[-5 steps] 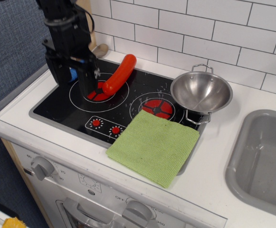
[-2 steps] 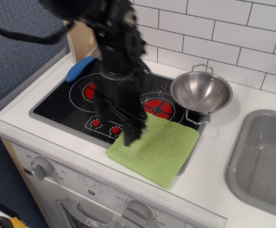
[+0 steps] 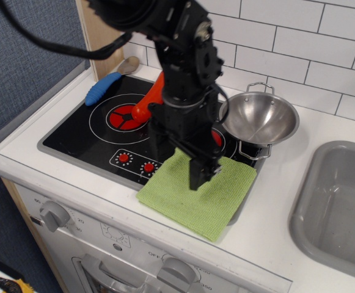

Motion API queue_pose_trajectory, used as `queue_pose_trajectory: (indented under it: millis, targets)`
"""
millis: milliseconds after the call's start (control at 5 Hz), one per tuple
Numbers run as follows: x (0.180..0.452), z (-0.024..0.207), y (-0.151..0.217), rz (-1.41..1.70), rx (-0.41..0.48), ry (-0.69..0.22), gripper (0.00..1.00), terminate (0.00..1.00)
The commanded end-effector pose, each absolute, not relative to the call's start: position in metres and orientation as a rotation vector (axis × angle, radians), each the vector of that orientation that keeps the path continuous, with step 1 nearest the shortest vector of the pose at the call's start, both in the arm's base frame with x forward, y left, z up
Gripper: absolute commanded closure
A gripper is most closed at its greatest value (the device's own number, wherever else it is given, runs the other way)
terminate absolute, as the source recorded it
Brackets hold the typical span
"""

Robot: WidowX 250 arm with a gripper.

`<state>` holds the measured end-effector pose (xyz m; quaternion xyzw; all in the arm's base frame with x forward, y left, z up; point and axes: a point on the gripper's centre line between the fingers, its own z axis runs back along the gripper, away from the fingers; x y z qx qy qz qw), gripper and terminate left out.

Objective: Slide the towel towards the left side of the stove.

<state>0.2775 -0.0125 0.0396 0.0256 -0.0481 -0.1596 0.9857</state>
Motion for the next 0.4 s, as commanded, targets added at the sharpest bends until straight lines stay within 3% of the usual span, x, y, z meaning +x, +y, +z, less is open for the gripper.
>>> queue_pose_trajectory:
  millis: [0,200]
  targets:
    - [0.301,0.039,-0.023,-0.307,0.049,-0.116,0.00,0.00]
    - [0.300,0.025,-0.021,-0.318,0.103,-0.087,0.00,0.00]
